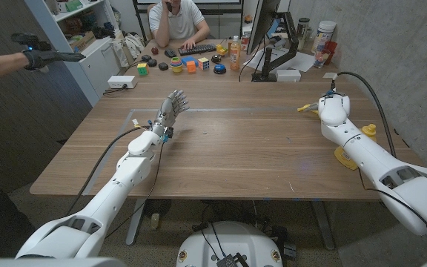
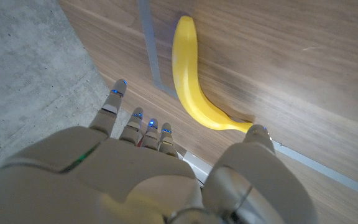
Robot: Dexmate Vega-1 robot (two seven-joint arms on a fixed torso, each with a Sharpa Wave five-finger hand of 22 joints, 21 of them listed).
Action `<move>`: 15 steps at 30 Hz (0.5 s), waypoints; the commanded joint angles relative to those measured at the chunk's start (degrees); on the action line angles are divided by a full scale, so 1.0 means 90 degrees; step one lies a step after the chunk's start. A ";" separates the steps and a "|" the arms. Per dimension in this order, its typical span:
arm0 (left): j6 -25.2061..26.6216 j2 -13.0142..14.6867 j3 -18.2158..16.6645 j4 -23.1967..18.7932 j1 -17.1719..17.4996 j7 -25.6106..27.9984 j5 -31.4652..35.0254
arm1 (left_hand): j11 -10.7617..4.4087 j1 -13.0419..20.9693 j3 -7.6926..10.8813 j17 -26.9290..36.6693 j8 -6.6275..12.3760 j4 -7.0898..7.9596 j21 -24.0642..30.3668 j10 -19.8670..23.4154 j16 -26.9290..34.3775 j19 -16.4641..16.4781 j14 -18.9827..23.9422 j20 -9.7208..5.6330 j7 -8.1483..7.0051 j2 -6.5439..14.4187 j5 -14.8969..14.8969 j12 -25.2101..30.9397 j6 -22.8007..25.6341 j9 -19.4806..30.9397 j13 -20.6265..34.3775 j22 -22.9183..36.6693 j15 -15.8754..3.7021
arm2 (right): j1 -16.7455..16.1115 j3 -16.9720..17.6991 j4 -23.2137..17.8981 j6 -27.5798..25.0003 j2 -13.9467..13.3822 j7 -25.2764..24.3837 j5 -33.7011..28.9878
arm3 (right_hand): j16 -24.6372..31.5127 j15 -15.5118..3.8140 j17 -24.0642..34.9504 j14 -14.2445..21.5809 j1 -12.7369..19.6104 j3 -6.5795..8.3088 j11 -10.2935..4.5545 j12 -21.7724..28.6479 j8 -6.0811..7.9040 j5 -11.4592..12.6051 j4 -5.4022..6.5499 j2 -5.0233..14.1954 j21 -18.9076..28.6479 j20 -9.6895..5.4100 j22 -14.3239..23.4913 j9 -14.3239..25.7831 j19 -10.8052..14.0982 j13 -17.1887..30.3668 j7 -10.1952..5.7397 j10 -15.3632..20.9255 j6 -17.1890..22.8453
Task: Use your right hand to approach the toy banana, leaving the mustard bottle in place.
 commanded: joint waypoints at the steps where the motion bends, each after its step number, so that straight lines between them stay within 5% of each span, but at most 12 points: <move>1: 0.0037 -0.0051 0.0045 0.0151 -0.0123 0.0029 0.0049 | -0.0008 0.0004 0.0045 0.0030 0.0035 0.0002 0.0034 0.0053 0.0032 0.0046 0.0046 0.0003 -0.0049 0.0124 0.0025 0.0035 0.0018 0.0017 0.0030 0.0029 0.0020 | 0.0270 -0.0147 0.0548 -0.0076 0.0056 -0.0294 0.0452 | 0.0076 -0.0046 -0.0005 0.0172 0.0154 -0.0022 -0.0011 0.0094 0.0071 0.0067 -0.0055 0.0020 0.0077 -0.0011 0.0005 0.0022 0.0400 0.0023 0.0015 0.0189 0.0035; 8: 0.0021 -0.0091 0.0074 0.0231 -0.0190 0.0023 0.0069 | -0.0008 0.0004 0.0045 0.0030 0.0035 0.0002 0.0034 0.0053 0.0032 0.0046 0.0046 0.0003 -0.0049 0.0124 0.0025 0.0035 0.0018 0.0017 0.0030 0.0029 0.0020 | 0.0339 -0.0224 0.0651 -0.0055 0.0029 -0.0425 0.0672 | 0.0068 -0.0095 -0.0010 0.0302 0.0221 -0.0105 -0.0080 0.0101 0.0056 0.0093 -0.0063 0.0033 0.0132 -0.0062 -0.0010 0.0025 0.0937 0.0021 -0.0057 0.0257 0.0021; 15: 0.0014 -0.0122 0.0086 0.0269 -0.0204 0.0039 0.0075 | -0.0008 0.0004 0.0045 0.0030 0.0035 0.0002 0.0034 0.0053 0.0032 0.0046 0.0046 0.0003 -0.0049 0.0124 0.0025 0.0035 0.0018 0.0017 0.0030 0.0029 0.0020 | 0.0397 -0.0304 0.0692 -0.0062 -0.0039 -0.0407 0.0791 | 0.0026 -0.0103 -0.0010 0.0246 0.0249 -0.0143 -0.0095 0.0082 0.0035 0.0104 -0.0065 0.0035 0.0080 0.0039 -0.0017 0.0026 0.0996 0.0022 -0.0106 0.0226 -0.0034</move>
